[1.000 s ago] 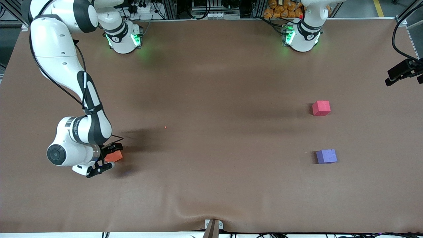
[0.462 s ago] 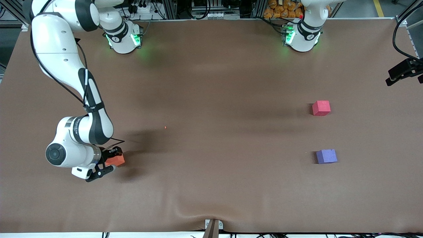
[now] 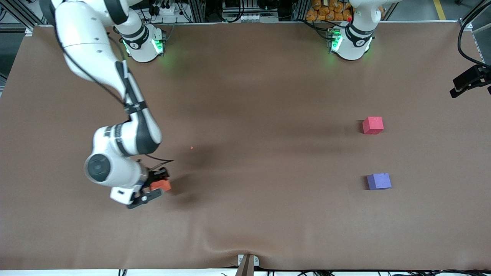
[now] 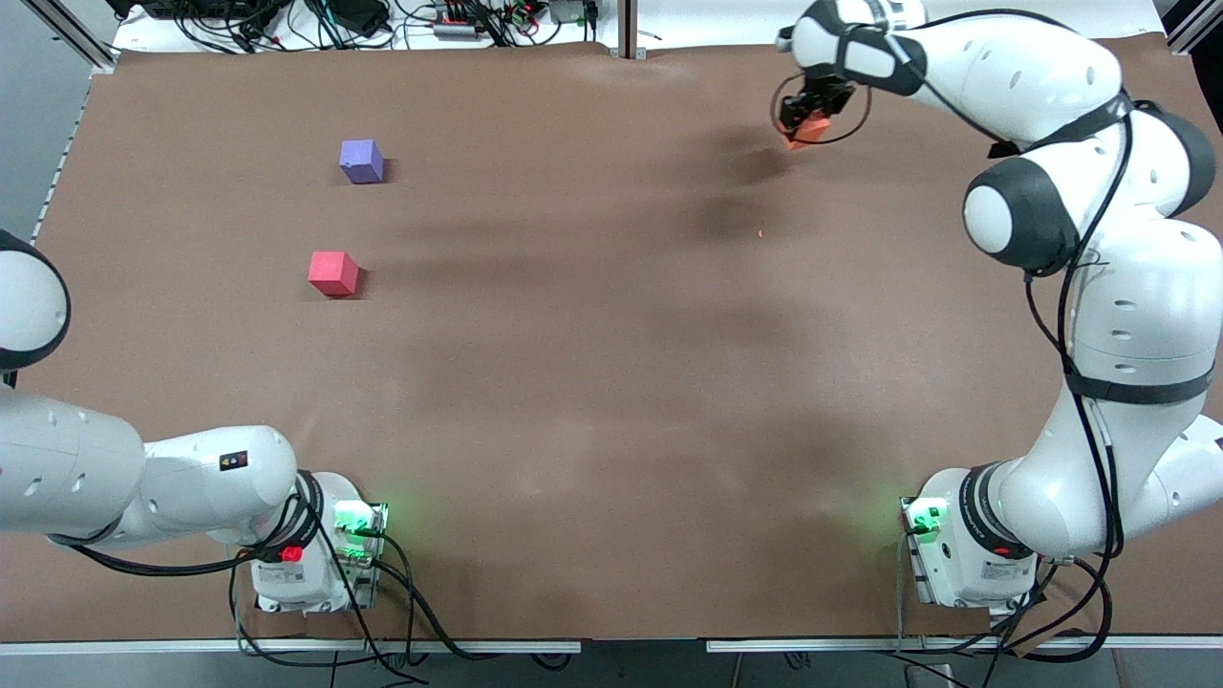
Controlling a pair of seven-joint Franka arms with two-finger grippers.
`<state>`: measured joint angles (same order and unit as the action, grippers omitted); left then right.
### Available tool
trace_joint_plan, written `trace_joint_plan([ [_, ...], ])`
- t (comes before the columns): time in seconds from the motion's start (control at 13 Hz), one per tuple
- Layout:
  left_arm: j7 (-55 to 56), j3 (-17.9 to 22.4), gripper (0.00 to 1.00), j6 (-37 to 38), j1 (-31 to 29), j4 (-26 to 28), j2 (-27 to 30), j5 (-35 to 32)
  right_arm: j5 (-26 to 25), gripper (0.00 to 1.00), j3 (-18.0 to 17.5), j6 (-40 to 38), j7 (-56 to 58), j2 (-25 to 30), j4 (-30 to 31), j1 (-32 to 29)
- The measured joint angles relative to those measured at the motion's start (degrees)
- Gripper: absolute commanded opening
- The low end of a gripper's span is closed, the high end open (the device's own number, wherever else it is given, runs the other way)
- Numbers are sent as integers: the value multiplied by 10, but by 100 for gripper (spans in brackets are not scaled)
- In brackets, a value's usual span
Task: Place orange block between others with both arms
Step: 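Carry the orange cube with the right gripper toward the table middle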
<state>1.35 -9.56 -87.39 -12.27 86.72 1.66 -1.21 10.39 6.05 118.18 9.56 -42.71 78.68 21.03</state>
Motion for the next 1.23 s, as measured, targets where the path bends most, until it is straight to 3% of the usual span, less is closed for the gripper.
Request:
trace_joint_plan([
  [0.31,0,0,100,0,-6,0,0,0,34,39,-6,5,-161,1,0,83],
  [0.62,0,0,100,0,-7,0,0,0,102,44,-8,57,-289,-3,2,160],
  [1.23,0,0,100,0,-7,0,0,0,197,67,-9,124,-338,-36,6,255],
])
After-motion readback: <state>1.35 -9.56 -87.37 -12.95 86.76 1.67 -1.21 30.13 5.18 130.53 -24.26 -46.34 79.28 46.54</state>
